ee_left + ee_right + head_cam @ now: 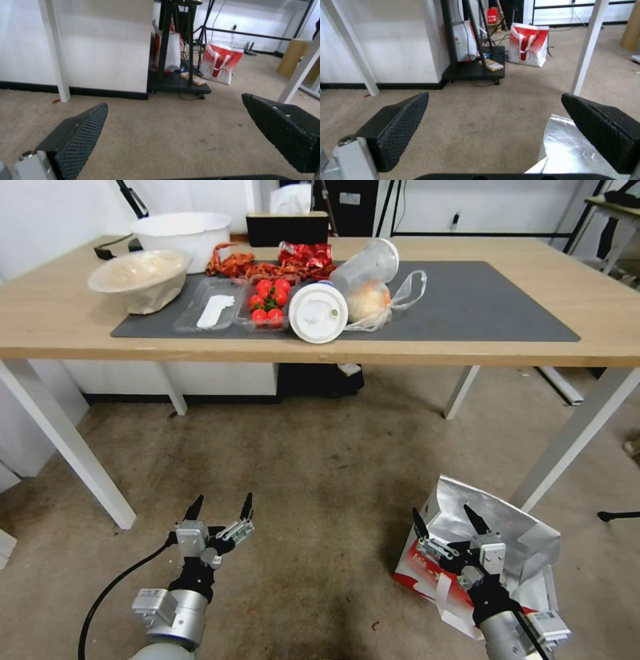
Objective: Pick up the food delivery bag from the floor and place it on the table.
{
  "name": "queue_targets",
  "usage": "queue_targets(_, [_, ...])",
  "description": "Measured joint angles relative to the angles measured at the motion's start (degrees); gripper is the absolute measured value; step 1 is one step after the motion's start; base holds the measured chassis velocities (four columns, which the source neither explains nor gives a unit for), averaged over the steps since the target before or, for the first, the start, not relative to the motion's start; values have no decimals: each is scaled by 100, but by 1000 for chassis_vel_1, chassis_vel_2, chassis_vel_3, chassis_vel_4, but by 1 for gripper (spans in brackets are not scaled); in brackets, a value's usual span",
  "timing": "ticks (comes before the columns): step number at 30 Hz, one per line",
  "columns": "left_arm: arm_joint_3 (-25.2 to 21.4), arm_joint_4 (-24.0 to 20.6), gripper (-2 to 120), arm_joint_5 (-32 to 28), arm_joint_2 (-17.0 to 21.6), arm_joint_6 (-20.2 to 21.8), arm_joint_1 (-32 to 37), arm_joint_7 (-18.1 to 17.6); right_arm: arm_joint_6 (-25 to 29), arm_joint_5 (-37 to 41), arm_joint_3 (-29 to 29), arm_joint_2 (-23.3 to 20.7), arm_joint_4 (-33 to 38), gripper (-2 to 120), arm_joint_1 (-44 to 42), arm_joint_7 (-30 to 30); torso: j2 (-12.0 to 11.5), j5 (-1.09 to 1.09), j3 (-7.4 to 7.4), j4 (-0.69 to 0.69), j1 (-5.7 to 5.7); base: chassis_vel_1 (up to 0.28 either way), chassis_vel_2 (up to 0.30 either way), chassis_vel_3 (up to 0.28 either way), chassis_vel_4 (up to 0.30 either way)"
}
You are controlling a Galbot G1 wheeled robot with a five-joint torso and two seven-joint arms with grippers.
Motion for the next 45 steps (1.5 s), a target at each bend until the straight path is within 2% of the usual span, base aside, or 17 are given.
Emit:
queue_targets(16, [21,150,100,-106,38,-2,-82,-23,19,-23,51,1,-37,100,27,-2,-339,0,-274,0,-65,0,0,0,0])
queue_targets(33, [-33,268,100,-276,97,-4,-148,-57,102,-135,13,1,-123,100,33,-57,-750,0,-658,0,-93,0,0,0,0])
queue_targets(37, [-108,319,100,-344,120,-6,-182,-58,91,-132,29,1,-109,100,32,-57,-821,0,-710,0,-101,0,0,0,0])
queue_targets(45, [-103,341,100,-354,113,-14,-208,-53,78,-109,37,1,-107,100,41,-54,-880,0,-710,0,-112,0,0,0,0])
